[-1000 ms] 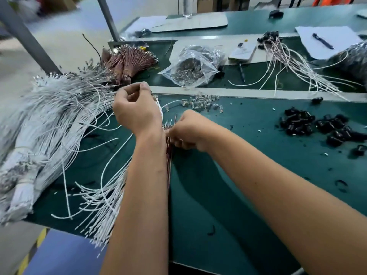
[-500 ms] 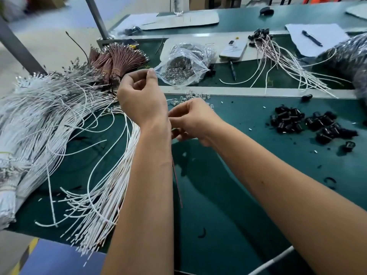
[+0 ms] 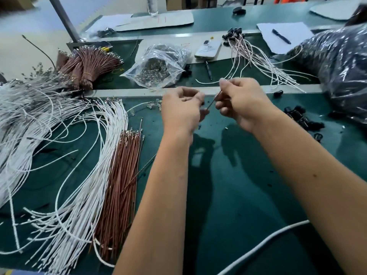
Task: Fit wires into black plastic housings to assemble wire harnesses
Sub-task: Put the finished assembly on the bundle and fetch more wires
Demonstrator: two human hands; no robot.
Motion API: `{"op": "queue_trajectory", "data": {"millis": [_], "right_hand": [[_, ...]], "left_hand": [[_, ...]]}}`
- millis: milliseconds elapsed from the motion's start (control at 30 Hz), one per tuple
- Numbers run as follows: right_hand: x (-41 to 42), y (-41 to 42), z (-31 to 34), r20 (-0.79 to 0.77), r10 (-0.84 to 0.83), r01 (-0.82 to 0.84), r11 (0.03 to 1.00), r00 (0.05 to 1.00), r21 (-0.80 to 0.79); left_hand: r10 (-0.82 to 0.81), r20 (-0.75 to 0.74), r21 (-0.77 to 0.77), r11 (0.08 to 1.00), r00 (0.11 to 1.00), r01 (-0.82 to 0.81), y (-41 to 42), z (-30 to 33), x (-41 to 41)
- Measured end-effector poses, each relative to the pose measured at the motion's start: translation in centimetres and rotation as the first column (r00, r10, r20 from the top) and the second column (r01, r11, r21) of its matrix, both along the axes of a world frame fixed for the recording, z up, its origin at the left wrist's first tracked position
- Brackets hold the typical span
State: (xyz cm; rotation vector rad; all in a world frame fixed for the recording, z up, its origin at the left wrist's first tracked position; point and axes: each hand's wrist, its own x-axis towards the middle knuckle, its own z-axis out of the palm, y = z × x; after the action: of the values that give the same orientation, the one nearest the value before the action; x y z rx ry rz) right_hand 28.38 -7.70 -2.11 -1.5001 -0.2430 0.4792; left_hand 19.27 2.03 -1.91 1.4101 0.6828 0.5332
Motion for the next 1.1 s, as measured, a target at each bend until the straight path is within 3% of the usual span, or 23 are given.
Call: {"op": "queue_trajectory", "data": {"millis": [100,200,267,400,533,667,767,867,1000,1100], "right_hand": [[1.5,-2.6,0.3,0.047,-0.209,0.204,0.975,0.977,0.089],[2.1,-4.5,0.4,0.058,-0.294,0.28,0.944,0.954,0.177],[1.7,-5.2,-0.1,0.062,-0.233,0.22,0.961,0.97,0.167],[-0.6,-5.8,-2.3,0.119,-0.052,0.052,0.999,0.992,-0.003],[-1.2,-6.4,-3.0,0.165,-0.106,0.104,0.994,0.981,0.018],[-1.2,-6.5,-3.0,0.04,-0.083,0.074,0.98,0.996,0.187],[-1.9,-6.1,-4.0,0.16,-0.062,0.049,0.995,0.985,0.084],[-2.1,-5.8,-4.5,0.208,-0.097,0.074,0.991,0.973,0.115],[-1.6,-6.4,-4.1,0.138,-0.195,0.15,0.948,0.971,0.279],[-1.4,-6.8,-3.8,0.045,-0.232,0.189,0.876,0.972,0.444]], "left_hand": [[-0.234,-0.03,-0.128,0.965,0.972,0.229,-1.9,-0.9,0.7],[-0.317,-0.004,-0.215,0.926,0.948,0.309,-3.1,-1.6,1.5],[-0.277,0.01,-0.263,0.926,0.961,0.27,-3.7,-2.1,2.2],[-0.166,0.074,-0.24,0.954,0.983,0.179,-4.6,-3.0,3.1],[-0.167,0.147,-0.204,0.959,0.975,0.195,-4.5,-3.8,2.9],[-0.151,0.191,-0.142,0.973,0.97,0.179,-4.1,-4.4,2.4],[-0.13,0.224,-0.009,0.991,0.966,0.136,-4.3,-4.8,2.4],[-0.138,0.237,0.115,0.987,0.962,0.113,-4.6,-5.1,2.4],[-0.118,0.272,0.026,0.993,0.955,0.116,-4.3,-5.1,2.3],[-0.089,0.338,-0.131,0.981,0.937,0.14,-4.1,-5.1,2.3]]}}
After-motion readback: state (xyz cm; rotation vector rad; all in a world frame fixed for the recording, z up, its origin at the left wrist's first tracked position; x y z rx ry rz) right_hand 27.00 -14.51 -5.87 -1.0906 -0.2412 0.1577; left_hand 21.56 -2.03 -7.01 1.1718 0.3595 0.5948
